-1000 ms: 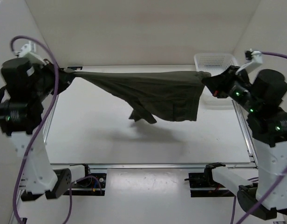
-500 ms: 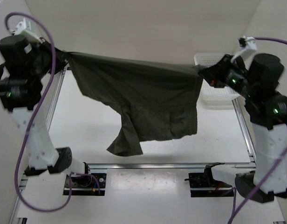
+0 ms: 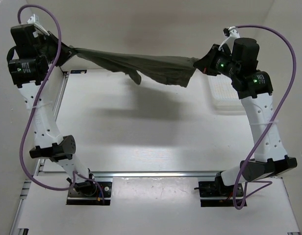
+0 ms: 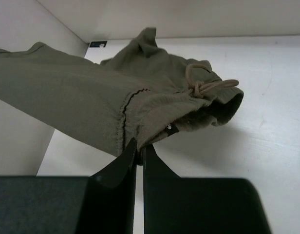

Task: Fold and stack the shorts
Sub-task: Flatten the shorts out

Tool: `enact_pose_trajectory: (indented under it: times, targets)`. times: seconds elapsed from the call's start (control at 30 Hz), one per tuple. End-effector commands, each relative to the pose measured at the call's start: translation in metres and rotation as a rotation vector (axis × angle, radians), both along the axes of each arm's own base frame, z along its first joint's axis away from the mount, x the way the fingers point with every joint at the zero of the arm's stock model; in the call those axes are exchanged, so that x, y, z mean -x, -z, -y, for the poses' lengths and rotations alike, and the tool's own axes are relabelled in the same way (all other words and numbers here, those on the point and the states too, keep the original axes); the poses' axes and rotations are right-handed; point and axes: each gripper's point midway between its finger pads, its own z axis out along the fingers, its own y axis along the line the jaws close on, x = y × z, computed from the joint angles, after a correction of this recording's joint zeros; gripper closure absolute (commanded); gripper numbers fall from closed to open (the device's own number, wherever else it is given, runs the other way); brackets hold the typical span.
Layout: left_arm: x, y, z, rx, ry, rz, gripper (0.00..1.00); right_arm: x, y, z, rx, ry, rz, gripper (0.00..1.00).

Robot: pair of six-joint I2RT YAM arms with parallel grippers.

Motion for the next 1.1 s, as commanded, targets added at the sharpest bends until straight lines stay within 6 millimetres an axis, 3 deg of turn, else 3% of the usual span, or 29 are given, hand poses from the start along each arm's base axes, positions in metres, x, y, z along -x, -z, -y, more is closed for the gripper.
enact_pose_trajectory:
  times: [0.0,0.03,0.1,0.13,0.2,0.23,0.27,0.3,0.33,0.37,0.4,0.43,0.5,0.6,0.7,0.77,0.8,0.87,0.97,1.0,1.07]
  targets:
    - [0.028,-0.045,-0.046,-0.115,-0.185,0.159,0.90,-0.005,-0.018,0.035,0.066,0.133,0.108,1.00]
    - [0.030,-0.038,-0.045,-0.118,-0.173,0.137,0.90,-0.007,0.005,0.035,0.080,0.131,0.061,1.00]
    - [0.045,-0.031,-0.041,-0.136,-0.165,0.129,0.90,-0.002,0.022,0.038,0.089,0.139,0.039,1.00]
    - [0.042,0.010,-0.037,-0.135,-0.131,0.023,0.90,0.005,0.053,0.039,0.105,0.136,-0.018,1.00]
    - [0.054,0.043,-0.033,-0.138,-0.107,-0.049,0.90,0.015,0.083,0.040,0.135,0.130,-0.069,1.00]
    - [0.069,0.078,-0.028,-0.131,-0.083,-0.124,0.90,0.029,0.116,0.044,0.162,0.122,-0.127,1.00]
    - [0.078,0.097,-0.023,-0.117,-0.069,-0.166,0.89,0.037,0.131,0.045,0.170,0.120,-0.155,1.00]
    - [0.094,0.106,-0.018,-0.121,-0.055,-0.173,0.77,0.051,0.136,0.045,0.170,0.098,-0.151,0.97]
    - [0.103,0.144,-0.016,-0.101,-0.047,-0.264,0.60,0.060,0.146,0.043,0.171,0.069,-0.166,0.66]
    - [0.109,0.153,-0.014,-0.097,-0.046,-0.282,0.20,0.073,0.165,0.039,0.163,0.027,-0.213,0.45]
    - [0.113,0.157,-0.015,-0.101,-0.053,-0.288,0.07,0.085,0.163,0.042,0.171,0.022,-0.203,0.31]
    - [0.117,0.156,-0.021,-0.103,-0.080,-0.292,0.01,0.090,0.163,0.043,0.171,0.022,-0.203,0.16]
    - [0.116,0.141,-0.027,-0.118,-0.106,-0.255,0.01,0.093,0.156,0.054,0.191,0.078,-0.169,0.12]
    - [0.098,0.124,-0.032,-0.124,-0.109,-0.228,0.06,0.088,0.158,0.063,0.219,0.127,-0.180,0.12]
    - [0.070,0.129,-0.021,-0.108,-0.041,-0.244,0.28,0.076,0.175,0.061,0.222,0.145,-0.253,0.19]
    - [0.054,0.149,-0.010,-0.089,0.003,-0.299,0.55,0.068,0.182,0.055,0.206,0.134,-0.291,0.22]
    - [0.050,0.155,-0.007,-0.093,0.011,-0.318,0.65,0.062,0.192,0.051,0.209,0.117,-0.330,0.30]
    - [0.045,0.175,0.012,-0.114,0.056,-0.372,0.79,0.059,0.203,0.048,0.201,0.116,-0.386,0.33]
    - [0.052,0.216,0.033,-0.167,0.098,-0.492,0.81,0.065,0.227,0.052,0.231,0.138,-0.499,0.25]
    - [0.058,0.240,0.053,-0.187,0.135,-0.561,0.79,0.068,0.232,0.054,0.230,0.154,-0.522,0.21]
    - [0.062,0.264,0.076,-0.200,0.169,-0.617,0.67,0.077,0.253,0.060,0.211,0.178,-0.595,0.19]
